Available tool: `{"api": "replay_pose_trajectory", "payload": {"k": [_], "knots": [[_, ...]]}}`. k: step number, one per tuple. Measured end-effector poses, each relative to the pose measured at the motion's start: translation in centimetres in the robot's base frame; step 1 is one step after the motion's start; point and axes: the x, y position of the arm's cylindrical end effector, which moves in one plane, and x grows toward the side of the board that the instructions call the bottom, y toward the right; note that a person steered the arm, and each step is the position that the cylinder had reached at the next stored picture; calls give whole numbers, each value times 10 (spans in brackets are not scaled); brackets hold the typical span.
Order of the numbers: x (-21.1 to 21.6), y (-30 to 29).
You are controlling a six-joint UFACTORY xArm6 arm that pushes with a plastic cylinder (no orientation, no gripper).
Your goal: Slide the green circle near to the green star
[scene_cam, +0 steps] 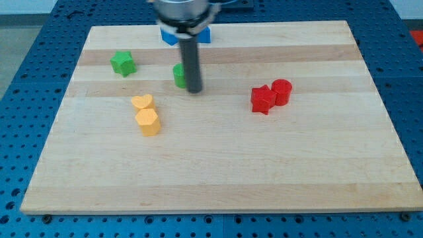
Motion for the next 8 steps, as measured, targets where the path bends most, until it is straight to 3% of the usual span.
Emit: {"api": "replay_pose_trajectory", "payload": {"k": [1,2,4,6,8], "knots": [[-18,29],[-5,18],[-7,-47],[-63,-41],[-33,-80]]}}
